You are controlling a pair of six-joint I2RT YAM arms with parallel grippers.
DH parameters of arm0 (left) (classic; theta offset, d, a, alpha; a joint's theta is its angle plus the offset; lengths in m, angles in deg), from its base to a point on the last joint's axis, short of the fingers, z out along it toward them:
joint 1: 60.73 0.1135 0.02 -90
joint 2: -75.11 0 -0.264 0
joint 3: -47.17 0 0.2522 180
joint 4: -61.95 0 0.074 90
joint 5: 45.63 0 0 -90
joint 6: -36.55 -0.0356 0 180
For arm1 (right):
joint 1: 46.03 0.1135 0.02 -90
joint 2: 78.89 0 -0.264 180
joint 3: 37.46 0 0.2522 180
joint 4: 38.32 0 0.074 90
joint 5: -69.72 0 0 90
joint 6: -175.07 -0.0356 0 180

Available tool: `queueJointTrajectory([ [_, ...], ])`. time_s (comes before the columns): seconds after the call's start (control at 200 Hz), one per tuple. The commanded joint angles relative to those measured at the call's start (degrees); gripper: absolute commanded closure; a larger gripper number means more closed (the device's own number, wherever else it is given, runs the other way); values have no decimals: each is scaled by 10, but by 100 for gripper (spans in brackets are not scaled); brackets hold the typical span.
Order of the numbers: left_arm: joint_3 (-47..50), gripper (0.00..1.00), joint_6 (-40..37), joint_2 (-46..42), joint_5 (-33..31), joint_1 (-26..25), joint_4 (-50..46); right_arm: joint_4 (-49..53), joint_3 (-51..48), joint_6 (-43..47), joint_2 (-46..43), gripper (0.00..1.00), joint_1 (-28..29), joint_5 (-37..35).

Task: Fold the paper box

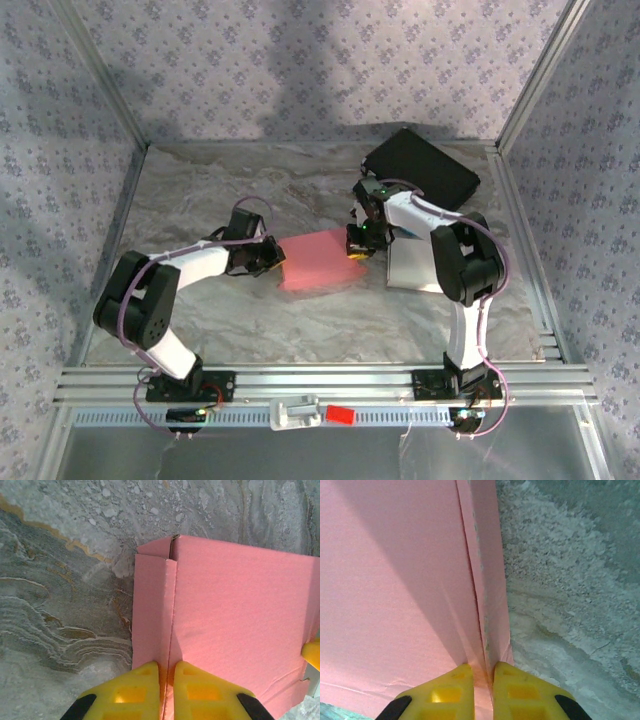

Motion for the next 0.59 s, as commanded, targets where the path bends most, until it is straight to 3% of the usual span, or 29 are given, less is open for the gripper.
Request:
queueJointTrajectory([
  [0.0,17,90,-15,-9,17,-10,-29,-17,-22,-19,-10,87,24,64],
  [0.165,30,94,-58,-18,31,5,-46,-14,-41,-5,-49,81,10,61],
  [0.365,58,98,-85,-21,42,19,-20,-39,-67,34,-86,56,-33,86],
  [0.59,109,100,-81,-35,50,47,44,-107,-109,68,-84,39,-72,167],
])
